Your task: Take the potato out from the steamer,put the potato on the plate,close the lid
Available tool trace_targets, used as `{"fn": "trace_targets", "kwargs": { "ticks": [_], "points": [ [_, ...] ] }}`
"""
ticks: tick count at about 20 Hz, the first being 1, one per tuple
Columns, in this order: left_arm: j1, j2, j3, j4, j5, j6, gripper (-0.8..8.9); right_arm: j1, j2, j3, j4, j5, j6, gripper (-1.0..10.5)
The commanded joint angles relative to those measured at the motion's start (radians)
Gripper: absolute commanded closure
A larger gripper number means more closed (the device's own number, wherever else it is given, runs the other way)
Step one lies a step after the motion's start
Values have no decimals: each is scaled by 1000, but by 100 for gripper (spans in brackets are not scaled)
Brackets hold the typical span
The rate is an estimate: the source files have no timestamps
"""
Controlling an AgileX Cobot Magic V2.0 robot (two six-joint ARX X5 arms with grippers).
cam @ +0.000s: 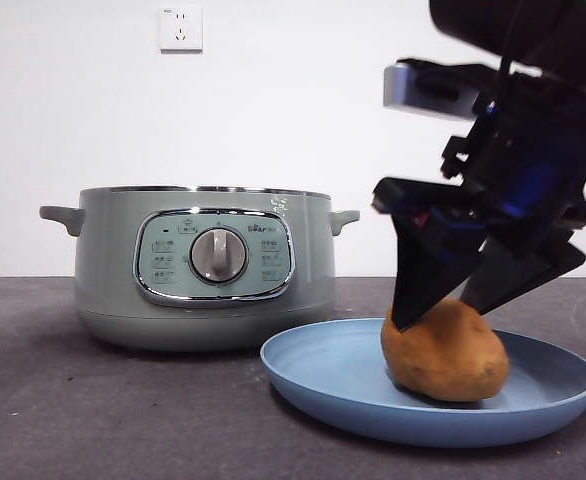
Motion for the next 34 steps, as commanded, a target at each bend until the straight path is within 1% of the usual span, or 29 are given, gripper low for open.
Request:
{"fn": "trace_targets", "kwargs": {
  "ticks": [1,2,3,4,6,7,11,14,18,21,24,28,30,33,34],
  "points": [
    [-1,16,5,73,11,26,823,0,24,-12,-5,0,10,958],
    [-1,31,5,88,20,29,823,0,24,-12,-6,1,12,935],
    [-1,48,5,103,34,32,823,0,24,-12,-7,1,18,889],
    [-1,65,5,117,38,33,822,0,22,-12,-9,0,21,773],
    [-2,102,5,155,47,36,822,0,21,-12,-9,0,21,428],
    [-2,122,5,178,61,36,823,0,21,-11,-9,0,21,333],
    [-18,222,5,281,61,51,822,0,11,-1,-9,3,21,320],
    [-32,308,5,344,61,63,822,0,-37,19,-16,6,20,320],
    [-41,418,5,435,59,63,822,0,-164,64,-79,8,20,320],
    [-47,492,5,497,59,63,823,0,-298,84,-140,16,21,320],
    [-47,554,5,548,58,63,823,0,-428,91,-168,48,21,321],
    [-47,621,5,589,59,63,822,0,-570,116,-212,115,20,321],
    [-47,642,5,604,59,63,823,0,-616,117,-212,116,20,321],
    [-54,656,5,624,57,63,823,0,-654,117,-223,166,12,321],
    [-54,660,5,632,56,63,823,0,-655,117,-225,166,12,321]
  ]
}}
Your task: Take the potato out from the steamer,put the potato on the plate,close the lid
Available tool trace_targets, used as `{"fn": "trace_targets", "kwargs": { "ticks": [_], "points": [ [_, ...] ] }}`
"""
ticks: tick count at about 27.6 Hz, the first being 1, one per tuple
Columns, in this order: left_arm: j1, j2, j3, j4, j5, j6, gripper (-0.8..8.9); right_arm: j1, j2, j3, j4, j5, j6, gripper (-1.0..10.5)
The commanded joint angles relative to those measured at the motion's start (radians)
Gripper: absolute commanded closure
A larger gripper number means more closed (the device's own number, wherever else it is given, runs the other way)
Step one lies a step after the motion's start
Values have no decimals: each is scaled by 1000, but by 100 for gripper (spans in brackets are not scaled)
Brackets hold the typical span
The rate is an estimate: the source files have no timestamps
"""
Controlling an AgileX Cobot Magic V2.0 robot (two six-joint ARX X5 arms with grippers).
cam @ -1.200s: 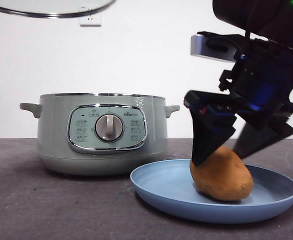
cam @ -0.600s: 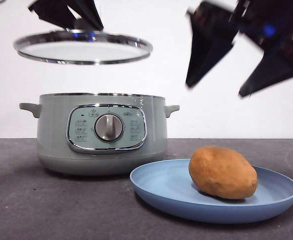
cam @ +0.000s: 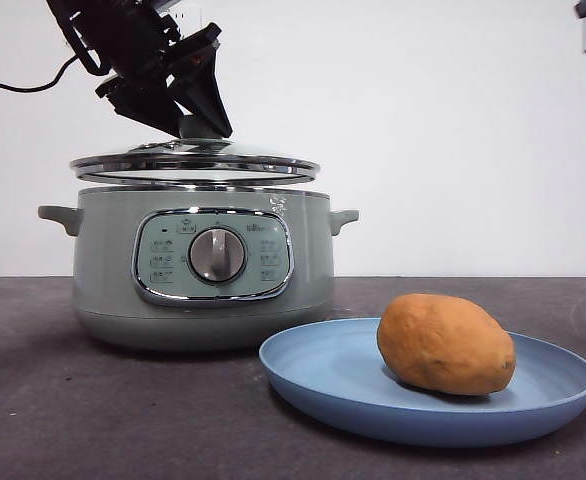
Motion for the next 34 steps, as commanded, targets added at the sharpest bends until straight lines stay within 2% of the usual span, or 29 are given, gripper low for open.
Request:
{"fn": "trace_targets", "kwargs": {
  "ticks": [1,23,25,26,29,30,31,34],
  "points": [
    [-7,2,5,61,11,6,823,0,-2,2,-3,5,-2,321],
    [-20,51,4,-47,7,5,822,0,-1,2,-5,5,-5,321],
    [-20,51,4,-49,8,2,784,0,-1,2,-5,4,-5,321],
    [-20,51,4,-51,8,1,714,0,0,2,-5,3,-5,321],
    [-20,51,4,-54,8,1,377,0,0,2,-5,3,-5,321],
    [-20,51,4,-54,8,1,296,0,0,2,-5,2,-5,321],
    [-20,51,5,-54,8,2,269,0,0,2,-6,2,-5,321],
    [-19,46,5,-55,8,2,272,0,0,2,-15,2,-5,321]
  ]
}}
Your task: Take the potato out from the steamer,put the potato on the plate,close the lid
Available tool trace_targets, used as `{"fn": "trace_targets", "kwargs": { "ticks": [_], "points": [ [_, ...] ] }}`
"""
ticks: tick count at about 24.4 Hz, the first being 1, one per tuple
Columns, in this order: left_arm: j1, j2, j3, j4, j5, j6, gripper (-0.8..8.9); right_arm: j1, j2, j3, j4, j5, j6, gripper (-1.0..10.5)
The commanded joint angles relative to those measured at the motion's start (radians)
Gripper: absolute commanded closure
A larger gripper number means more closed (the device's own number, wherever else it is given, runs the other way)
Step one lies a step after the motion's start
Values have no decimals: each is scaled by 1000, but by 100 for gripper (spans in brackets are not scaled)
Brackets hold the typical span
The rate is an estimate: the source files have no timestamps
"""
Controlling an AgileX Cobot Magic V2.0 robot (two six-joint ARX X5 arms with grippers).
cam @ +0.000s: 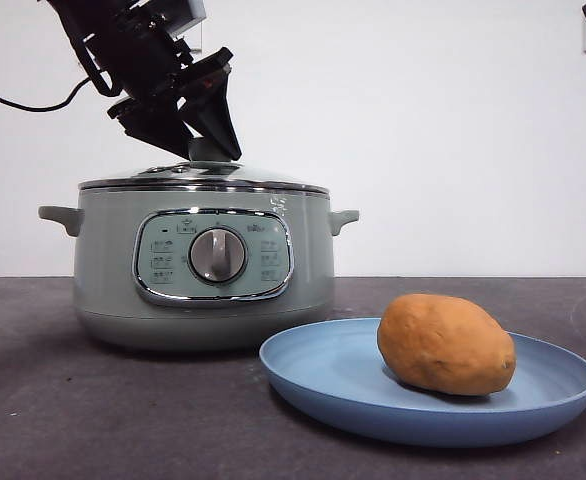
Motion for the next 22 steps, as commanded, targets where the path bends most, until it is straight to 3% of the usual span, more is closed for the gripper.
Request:
{"fn": "trace_targets", "kwargs": {
  "ticks": [1,14,19,22],
  "points": [
    [-2,-4,1,-19,4,-6,272,0,1,2,-4,2,-5,321],
    [-2,-216,1,-120,5,-6,274,0,1,2,-13,-14,-3,321],
    [-2,-367,1,-289,8,-7,280,0,1,2,-21,-117,24,327],
    [-2,-448,1,-425,15,-6,284,1,1,2,-36,-213,60,391]
  ]
}}
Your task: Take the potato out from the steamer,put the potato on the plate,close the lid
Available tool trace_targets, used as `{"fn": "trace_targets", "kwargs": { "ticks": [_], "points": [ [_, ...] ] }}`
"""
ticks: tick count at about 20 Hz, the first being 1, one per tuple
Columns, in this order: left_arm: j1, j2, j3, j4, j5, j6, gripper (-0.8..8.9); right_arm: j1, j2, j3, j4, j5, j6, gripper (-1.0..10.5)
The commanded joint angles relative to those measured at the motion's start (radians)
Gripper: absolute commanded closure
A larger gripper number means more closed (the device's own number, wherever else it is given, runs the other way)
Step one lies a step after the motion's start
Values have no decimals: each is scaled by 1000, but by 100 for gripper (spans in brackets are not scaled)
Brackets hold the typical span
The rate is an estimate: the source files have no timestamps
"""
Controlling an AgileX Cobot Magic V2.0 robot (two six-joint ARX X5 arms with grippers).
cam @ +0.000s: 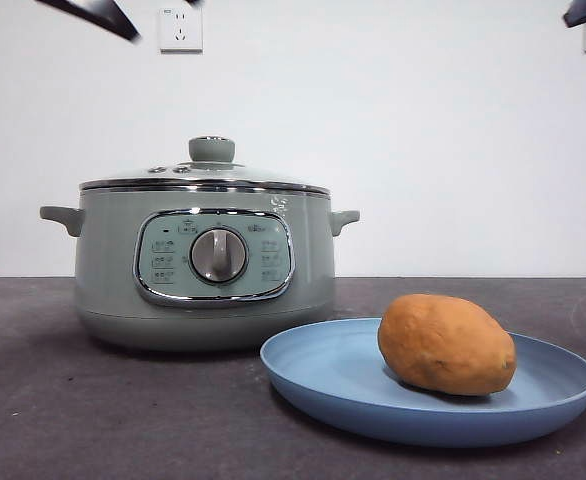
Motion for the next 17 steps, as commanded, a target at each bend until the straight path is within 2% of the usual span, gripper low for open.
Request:
{"fn": "trace_targets", "kwargs": {
  "ticks": [1,3,5,7,9,10,12,13,17],
  "points": [
    [-1,-69,1,-130,16,-2,284,0,0,2,-10,-88,51,415],
    [-2,-109,1,-206,37,-2,290,1,0,2,-29,-143,69,421],
    [-1,-140,1,-267,63,-2,398,1,0,2,-58,-191,80,422],
    [-1,-165,1,-312,85,-2,597,0,0,2,-93,-227,84,485],
    [-2,-180,1,-336,87,-2,799,1,0,2,-124,-243,84,624],
    [-2,-186,1,-345,86,-2,827,1,0,2,-137,-243,83,719],
    [-2,-190,1,-359,101,-2,819,1,0,2,-154,-240,83,923],
    [-2,-190,1,-362,111,-2,819,1,0,2,-159,-240,82,965],
    [-2,-190,1,-357,113,-2,818,0,0,2,-158,-238,83,950]
  ]
}}
